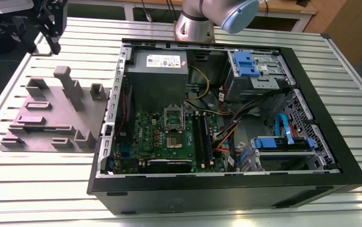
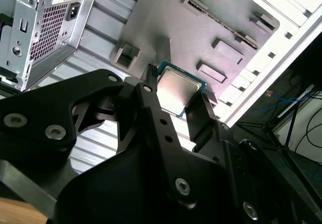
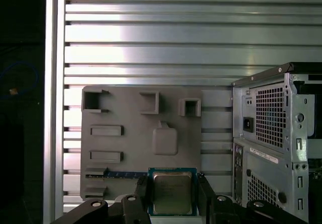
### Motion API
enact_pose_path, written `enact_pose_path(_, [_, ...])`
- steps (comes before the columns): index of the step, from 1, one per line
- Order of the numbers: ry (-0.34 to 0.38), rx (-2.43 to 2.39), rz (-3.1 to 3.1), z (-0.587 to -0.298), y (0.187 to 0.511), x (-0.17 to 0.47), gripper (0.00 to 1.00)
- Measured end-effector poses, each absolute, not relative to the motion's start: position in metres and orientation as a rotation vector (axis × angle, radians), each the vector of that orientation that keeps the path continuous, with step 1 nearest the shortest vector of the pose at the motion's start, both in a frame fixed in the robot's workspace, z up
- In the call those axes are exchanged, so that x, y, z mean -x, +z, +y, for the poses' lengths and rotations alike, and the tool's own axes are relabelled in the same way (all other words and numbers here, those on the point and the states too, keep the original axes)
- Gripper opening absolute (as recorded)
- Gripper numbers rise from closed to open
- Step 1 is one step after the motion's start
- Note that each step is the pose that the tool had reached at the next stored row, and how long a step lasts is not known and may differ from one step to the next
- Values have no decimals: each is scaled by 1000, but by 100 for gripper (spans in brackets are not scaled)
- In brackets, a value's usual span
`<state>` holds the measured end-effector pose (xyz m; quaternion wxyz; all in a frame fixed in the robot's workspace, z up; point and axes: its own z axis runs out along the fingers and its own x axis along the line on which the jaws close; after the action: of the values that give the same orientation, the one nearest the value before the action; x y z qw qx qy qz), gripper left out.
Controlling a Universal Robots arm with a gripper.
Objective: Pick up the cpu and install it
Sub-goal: 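Pick up the cpu and move it towards the insertion slot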
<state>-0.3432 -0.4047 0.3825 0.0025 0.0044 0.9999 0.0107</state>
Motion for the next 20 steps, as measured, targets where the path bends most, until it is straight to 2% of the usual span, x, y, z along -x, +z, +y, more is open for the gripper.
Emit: enact_pose_path(20, [33, -14, 3136, -405, 382, 336, 47])
